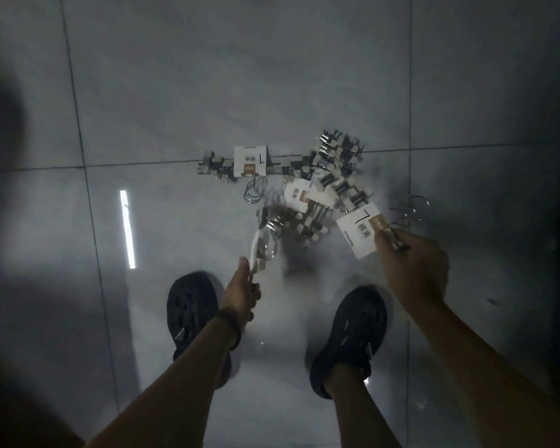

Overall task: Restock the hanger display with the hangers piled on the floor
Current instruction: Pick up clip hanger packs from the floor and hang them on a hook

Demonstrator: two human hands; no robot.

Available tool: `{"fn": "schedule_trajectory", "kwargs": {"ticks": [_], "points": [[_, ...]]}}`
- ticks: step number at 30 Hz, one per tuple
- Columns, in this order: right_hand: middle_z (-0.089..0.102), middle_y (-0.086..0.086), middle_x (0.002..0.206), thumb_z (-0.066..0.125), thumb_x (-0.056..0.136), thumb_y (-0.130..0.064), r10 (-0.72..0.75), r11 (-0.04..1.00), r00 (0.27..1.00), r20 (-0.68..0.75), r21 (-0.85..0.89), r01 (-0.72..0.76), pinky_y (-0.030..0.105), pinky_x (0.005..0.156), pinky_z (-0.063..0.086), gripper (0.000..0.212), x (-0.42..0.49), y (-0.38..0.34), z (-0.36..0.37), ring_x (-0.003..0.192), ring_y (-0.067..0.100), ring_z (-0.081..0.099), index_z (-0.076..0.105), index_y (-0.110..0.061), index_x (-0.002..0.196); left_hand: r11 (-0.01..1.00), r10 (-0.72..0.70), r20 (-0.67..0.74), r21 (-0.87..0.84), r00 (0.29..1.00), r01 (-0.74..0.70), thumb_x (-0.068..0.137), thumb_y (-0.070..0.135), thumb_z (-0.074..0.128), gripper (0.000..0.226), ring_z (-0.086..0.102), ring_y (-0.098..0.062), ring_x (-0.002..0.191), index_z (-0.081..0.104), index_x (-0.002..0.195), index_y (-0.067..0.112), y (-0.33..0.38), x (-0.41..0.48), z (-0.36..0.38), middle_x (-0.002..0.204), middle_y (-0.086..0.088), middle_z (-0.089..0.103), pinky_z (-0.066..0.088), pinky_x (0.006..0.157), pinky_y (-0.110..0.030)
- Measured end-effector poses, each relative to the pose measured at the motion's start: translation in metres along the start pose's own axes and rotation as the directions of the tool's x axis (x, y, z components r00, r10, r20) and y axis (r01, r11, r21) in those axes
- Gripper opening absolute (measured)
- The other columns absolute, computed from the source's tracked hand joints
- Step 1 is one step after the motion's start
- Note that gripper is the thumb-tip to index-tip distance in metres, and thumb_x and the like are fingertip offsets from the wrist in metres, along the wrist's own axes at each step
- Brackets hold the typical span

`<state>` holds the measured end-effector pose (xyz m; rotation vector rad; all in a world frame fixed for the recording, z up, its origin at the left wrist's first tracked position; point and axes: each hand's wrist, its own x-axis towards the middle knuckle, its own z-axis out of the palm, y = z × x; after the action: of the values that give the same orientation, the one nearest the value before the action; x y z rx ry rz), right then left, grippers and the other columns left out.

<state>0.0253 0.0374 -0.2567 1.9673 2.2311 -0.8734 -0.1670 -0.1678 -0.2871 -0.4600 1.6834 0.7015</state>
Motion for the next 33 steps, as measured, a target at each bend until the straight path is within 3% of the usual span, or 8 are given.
{"fn": "schedule_trajectory", "kwargs": {"ticks": [4,8,12,16,23,26,30,33], "points": [[0.071,-0.006,0.066,0.067,0.100,-0.041,-0.076,0.974,0.992,0.099,0.222,0.052,0.037,0.050,0.055,0.027,-0.002,-0.012,-0.018,0.060,0.015,0.069,0.082,-0.019,0.097,0.995,0.060,-0.024,0.085,0.998,-0.058,0.108,0.048,0.043,0.039,0.034,-0.012,0.057,0.052,0.128,0.016,0.007,-0.024,-0.002,0.078,-0.002,0.050,0.028,0.046,-0.021],[0.078,-0.009,0.076,0.069,0.099,-0.043,-0.050,0.903,0.980,0.191,0.429,-0.038,0.017,0.050,0.050,0.030,-0.028,-0.048,-0.056,0.070,0.003,0.075,0.080,-0.020,0.083,0.985,0.172,-0.021,0.028,0.985,-0.171,0.101,0.043,0.061,0.033,0.044,-0.013,0.054,0.057,0.116,0.013,0.032,-0.080,0.010,0.078,-0.007,0.062,0.033,0.044,-0.023],[0.077,-0.010,0.071,0.072,0.096,-0.043,-0.039,0.873,0.988,0.151,0.487,-0.040,0.033,0.052,0.057,0.029,-0.055,-0.087,-0.124,0.064,0.008,0.074,0.082,-0.018,0.088,0.947,0.319,0.044,0.008,0.947,-0.320,0.095,0.038,0.070,0.022,0.055,-0.014,0.054,0.068,0.112,0.024,0.067,-0.159,0.022,0.081,-0.015,0.072,0.040,0.042,-0.026],[0.072,-0.017,0.064,0.071,0.092,-0.049,-0.029,0.865,0.998,0.057,0.502,-0.004,0.024,0.050,0.050,0.030,-0.080,-0.117,-0.243,0.057,0.004,0.068,0.082,-0.021,0.090,0.901,0.422,0.112,0.062,0.900,-0.430,0.097,0.037,0.068,0.016,0.055,-0.016,0.053,0.070,0.113,0.041,0.119,-0.255,0.042,0.075,-0.008,0.073,0.040,0.043,-0.026],[0.073,-0.022,0.077,0.069,0.092,-0.057,0.003,0.904,0.983,-0.186,0.421,0.077,0.019,0.060,0.050,0.027,-0.127,-0.127,-0.512,0.070,-0.003,0.068,0.081,-0.035,0.100,0.846,0.467,0.229,0.166,0.854,-0.507,0.103,0.060,0.043,0.049,0.042,-0.009,0.047,0.071,0.109,0.020,0.215,-0.469,0.082,0.057,0.010,0.061,0.027,0.049,-0.021],[0.076,-0.015,0.082,0.059,0.092,-0.070,0.013,0.930,0.949,-0.315,0.352,0.104,0.033,0.067,0.059,0.042,-0.150,-0.114,-0.608,0.075,0.001,0.070,0.079,-0.036,0.107,0.756,0.540,0.359,0.192,0.761,-0.626,0.103,0.065,0.029,0.064,0.040,-0.003,0.036,0.067,0.105,0.015,0.251,-0.560,0.109,0.057,0.003,0.053,0.029,0.043,-0.021],[0.075,-0.007,0.081,0.057,0.094,-0.065,0.053,0.957,0.899,-0.435,0.280,0.079,0.035,0.071,0.058,0.038,-0.192,-0.101,-0.688,0.074,0.010,0.070,0.076,-0.033,0.098,0.652,0.577,0.577,0.100,0.578,-0.751,0.087,0.060,0.066,0.064,0.050,-0.016,0.062,0.043,0.136,0.027,0.269,-0.651,0.144,0.079,-0.004,0.053,0.044,0.054,-0.029],[0.073,-0.005,0.077,0.055,0.095,-0.067,0.109,0.972,0.853,-0.510,0.233,0.015,0.030,0.067,0.053,0.041,-0.226,-0.097,-0.724,0.073,0.014,0.070,0.074,-0.031,0.093,0.562,0.524,0.760,0.031,0.385,-0.827,0.076,0.063,0.072,0.069,0.042,-0.016,0.061,0.051,0.137,0.038,0.281,-0.709,0.165,0.072,0.001,0.048,0.034,0.058,-0.031]]}}
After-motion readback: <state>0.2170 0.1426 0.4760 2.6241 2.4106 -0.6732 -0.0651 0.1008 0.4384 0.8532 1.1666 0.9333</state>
